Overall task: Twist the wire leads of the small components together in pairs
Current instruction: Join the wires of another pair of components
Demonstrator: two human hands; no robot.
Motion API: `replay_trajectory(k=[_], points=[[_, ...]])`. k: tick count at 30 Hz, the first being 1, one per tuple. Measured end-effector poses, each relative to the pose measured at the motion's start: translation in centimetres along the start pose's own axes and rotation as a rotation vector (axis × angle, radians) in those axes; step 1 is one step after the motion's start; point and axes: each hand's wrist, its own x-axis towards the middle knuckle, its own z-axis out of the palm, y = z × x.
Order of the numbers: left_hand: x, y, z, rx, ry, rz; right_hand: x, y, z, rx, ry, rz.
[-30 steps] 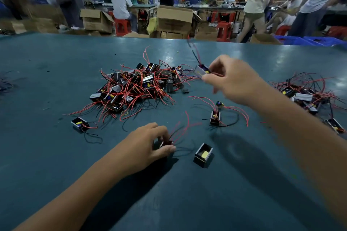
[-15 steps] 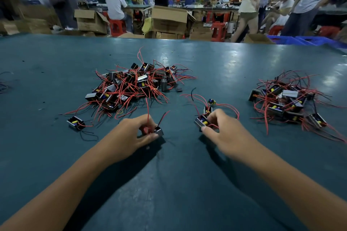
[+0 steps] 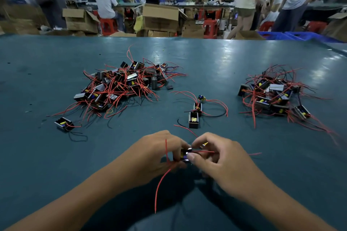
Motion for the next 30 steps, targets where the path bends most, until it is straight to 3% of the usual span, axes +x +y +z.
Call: replay_trajectory(k=[4,7,11,12,14,15,17,18,19,21,24,26,30], points=[[-1.2,-0.2,0.0,-0.181,-0.022,-0.082,0.0,0.9,1.2,0.159,0.028,0.07],[-2.1,-0.9,-0.3,-0.629,-0.009,-0.414,0.0,1.1,1.7,0.194,0.019,0.111],[-1.5,-1.3,-0.1,-1.051,0.33,-0.877,-0.1,1.1,1.7,0.163,0.05,0.116],[-1.1,-1.1,-0.3,-1.004,0.389,-0.922,-0.1,1.0,1.6,0.149,0.061,0.108],[-0.8,-0.5,-0.9,-0.606,0.469,-0.872,-0.3,0.9,1.6,0.105,0.076,0.073],[-0.9,-0.1,-1.4,-0.265,0.493,-0.757,-0.3,0.8,1.7,0.072,0.08,0.048],[-0.9,2.0,-2.2,0.491,0.49,-0.338,-0.3,0.8,1.8,-0.02,0.093,-0.018],[-0.7,3.7,-2.0,0.71,0.431,-0.125,-0.3,0.8,1.8,-0.065,0.1,-0.063],[-0.6,5.3,-1.2,0.782,0.341,0.014,-0.3,0.7,1.9,-0.106,0.106,-0.111],[0.2,7.3,0.4,0.719,0.129,0.044,-0.2,0.6,1.8,-0.167,0.109,-0.189],[1.9,6.0,1.5,0.602,-0.23,-0.231,-0.1,0.8,1.6,-0.133,0.082,-0.143],[2.3,3.9,0.7,0.446,-0.309,-0.441,0.0,1.0,1.6,-0.062,0.066,-0.071],[2.9,1.8,0.1,0.165,-0.306,-0.499,0.1,1.5,1.5,0.027,0.058,0.007]])
